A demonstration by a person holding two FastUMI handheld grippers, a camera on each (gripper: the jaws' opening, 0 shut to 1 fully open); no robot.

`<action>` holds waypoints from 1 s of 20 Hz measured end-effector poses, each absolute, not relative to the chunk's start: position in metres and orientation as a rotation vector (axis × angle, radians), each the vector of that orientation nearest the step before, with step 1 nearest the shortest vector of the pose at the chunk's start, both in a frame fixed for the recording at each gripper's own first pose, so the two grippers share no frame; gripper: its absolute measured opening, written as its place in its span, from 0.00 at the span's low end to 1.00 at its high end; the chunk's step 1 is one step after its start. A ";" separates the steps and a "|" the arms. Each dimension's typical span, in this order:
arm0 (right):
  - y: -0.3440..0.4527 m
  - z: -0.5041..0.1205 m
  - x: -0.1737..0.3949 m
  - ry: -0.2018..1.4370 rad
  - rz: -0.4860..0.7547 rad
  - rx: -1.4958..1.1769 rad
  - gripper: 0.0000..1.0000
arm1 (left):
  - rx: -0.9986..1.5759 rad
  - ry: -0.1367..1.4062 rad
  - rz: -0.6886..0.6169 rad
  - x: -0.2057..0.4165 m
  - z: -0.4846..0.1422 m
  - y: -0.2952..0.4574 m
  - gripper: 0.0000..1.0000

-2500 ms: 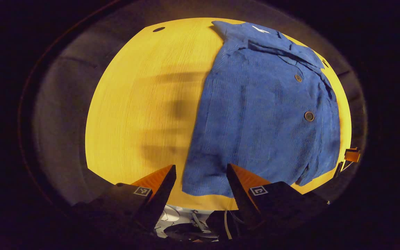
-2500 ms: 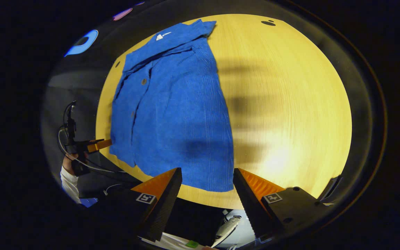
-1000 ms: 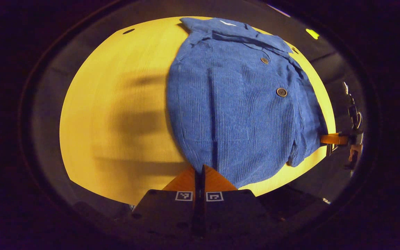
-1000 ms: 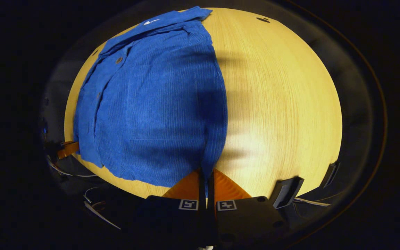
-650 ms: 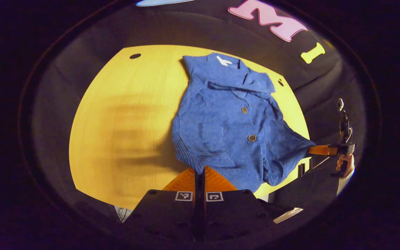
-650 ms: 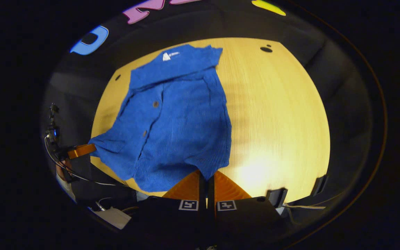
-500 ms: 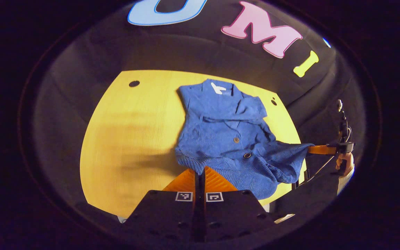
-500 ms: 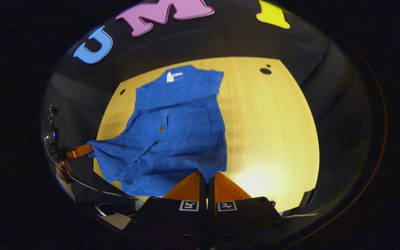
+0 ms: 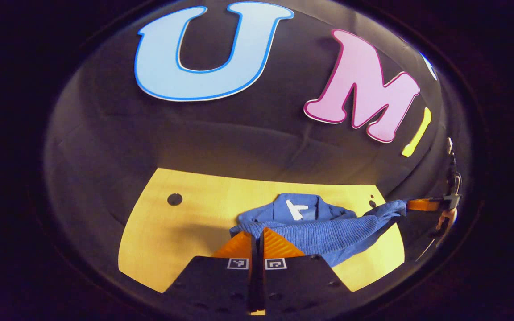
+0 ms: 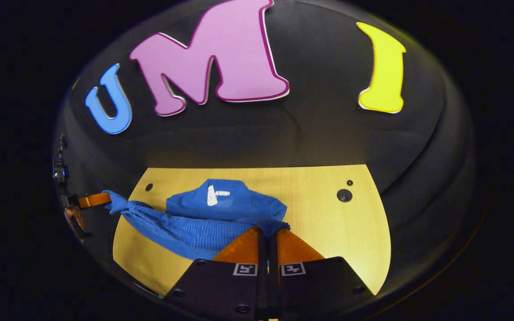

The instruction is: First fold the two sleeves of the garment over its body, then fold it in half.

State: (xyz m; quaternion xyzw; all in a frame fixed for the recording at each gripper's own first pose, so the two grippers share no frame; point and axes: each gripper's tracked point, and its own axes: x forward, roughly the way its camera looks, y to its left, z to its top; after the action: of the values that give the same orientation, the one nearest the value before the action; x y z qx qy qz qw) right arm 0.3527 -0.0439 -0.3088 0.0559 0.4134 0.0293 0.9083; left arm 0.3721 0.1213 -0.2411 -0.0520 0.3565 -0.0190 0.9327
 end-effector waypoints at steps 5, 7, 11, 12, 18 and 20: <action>-0.059 -0.413 0.441 0.906 -0.032 0.165 0.04 | -0.110 0.815 0.085 0.460 -0.318 0.117 0.00; -0.049 -0.445 0.448 0.938 -0.015 0.179 0.04 | -0.076 0.898 0.143 0.466 -0.352 0.121 0.00; -0.034 -0.479 0.457 0.980 0.003 0.239 0.11 | -0.068 0.950 0.197 0.473 -0.376 0.120 0.02; -0.031 -0.481 0.461 0.979 0.003 0.261 0.12 | -0.051 0.946 0.203 0.477 -0.382 0.125 0.06; -0.031 -0.482 0.483 0.917 0.023 0.363 0.90 | 0.008 0.842 0.220 0.490 -0.360 0.128 0.78; -0.034 -0.472 0.486 0.883 0.012 0.324 0.97 | 0.052 0.843 0.220 0.485 -0.347 0.126 0.81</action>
State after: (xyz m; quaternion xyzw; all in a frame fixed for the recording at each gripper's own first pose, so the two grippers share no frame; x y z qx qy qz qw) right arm 0.4862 -0.0338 -0.4719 0.1561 0.4252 0.0058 0.8915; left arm 0.4852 0.1259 -0.3471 0.0253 0.4082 0.1067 0.9063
